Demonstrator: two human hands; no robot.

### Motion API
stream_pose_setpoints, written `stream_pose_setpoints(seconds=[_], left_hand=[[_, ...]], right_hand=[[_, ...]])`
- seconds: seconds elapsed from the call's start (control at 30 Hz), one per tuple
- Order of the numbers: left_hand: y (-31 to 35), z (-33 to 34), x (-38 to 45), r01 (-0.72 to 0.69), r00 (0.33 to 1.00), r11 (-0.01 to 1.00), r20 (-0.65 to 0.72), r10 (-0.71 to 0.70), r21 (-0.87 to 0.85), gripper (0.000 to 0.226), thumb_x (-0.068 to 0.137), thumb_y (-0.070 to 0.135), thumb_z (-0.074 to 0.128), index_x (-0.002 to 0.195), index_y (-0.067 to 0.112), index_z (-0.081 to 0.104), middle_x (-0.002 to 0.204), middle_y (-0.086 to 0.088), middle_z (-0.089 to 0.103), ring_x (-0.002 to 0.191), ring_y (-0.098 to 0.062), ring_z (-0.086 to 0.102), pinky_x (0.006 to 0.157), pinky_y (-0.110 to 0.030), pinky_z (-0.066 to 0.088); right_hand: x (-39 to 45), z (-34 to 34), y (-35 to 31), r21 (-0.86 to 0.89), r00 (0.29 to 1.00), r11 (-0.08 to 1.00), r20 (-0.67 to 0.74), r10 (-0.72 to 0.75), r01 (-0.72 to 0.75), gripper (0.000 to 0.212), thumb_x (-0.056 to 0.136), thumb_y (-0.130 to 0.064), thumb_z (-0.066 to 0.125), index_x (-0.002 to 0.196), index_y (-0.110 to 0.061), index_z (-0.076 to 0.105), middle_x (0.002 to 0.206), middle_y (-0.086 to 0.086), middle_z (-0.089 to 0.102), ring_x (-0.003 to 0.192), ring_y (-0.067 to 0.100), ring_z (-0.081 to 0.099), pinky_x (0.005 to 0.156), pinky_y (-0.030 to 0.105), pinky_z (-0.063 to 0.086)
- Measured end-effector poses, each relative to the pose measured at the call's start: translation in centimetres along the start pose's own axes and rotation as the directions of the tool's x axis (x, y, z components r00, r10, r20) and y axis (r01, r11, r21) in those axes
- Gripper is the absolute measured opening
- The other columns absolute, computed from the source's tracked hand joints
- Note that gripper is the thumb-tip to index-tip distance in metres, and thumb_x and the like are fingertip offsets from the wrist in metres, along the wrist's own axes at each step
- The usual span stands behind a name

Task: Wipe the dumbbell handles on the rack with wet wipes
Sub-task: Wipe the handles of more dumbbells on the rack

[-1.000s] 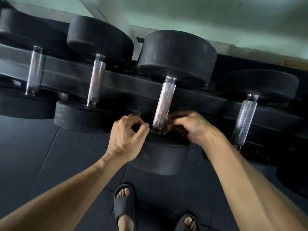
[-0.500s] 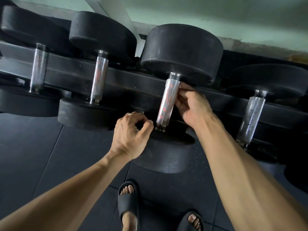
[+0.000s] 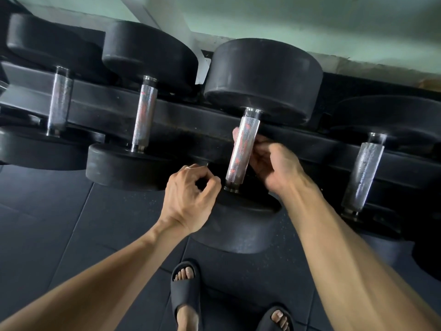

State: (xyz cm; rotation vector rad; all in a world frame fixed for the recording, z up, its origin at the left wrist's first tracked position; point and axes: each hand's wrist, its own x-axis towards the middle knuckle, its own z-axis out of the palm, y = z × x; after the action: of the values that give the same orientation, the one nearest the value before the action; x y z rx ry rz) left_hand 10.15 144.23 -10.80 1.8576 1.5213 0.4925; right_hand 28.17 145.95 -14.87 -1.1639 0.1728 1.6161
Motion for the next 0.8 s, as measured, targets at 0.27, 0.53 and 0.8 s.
stream_pose_setpoints(seconds=[0.27,0.53,0.8], left_hand=[[-0.1,0.0,0.0,0.001,1.0,1.0,-0.002,-0.001,0.0,0.045,0.073,0.046,0.041,0.063,0.01,0.067,0.064,0.006,0.062,0.076,-0.012,0.055,0.065,-0.017,0.036],[0.2,-0.1,0.0,0.015,1.0,1.0,0.003,-0.016,0.004,0.048,0.072,0.047,0.04,0.064,0.009,0.068,0.066,0.004,0.063,0.076,-0.013,0.055,0.066,-0.019,0.038],[0.3,-0.2,0.0,0.033,0.999,0.999,0.011,-0.033,0.01,0.048,0.072,0.047,0.039,0.065,0.01,0.068,0.068,0.004,0.064,0.076,-0.013,0.057,0.07,-0.026,0.041]], right_hand=[[1.2,0.1,-1.0,0.123,0.998,0.991,-0.052,-0.042,0.049,0.035,0.086,0.013,0.041,0.097,0.002,0.073,0.1,0.014,0.074,0.087,0.022,0.069,0.084,0.027,0.057],[1.9,0.0,-1.7,0.101,0.988,0.986,-0.094,-0.122,0.131,0.028,0.088,0.017,0.052,0.086,-0.002,0.073,0.085,0.011,0.074,0.075,0.018,0.068,0.066,0.024,0.059],[-0.4,-2.0,0.0,-0.463,0.985,0.882,0.095,0.147,-0.087,0.032,0.088,0.022,0.043,0.105,0.01,0.067,0.11,0.022,0.072,0.109,0.03,0.069,0.096,0.035,0.056]])
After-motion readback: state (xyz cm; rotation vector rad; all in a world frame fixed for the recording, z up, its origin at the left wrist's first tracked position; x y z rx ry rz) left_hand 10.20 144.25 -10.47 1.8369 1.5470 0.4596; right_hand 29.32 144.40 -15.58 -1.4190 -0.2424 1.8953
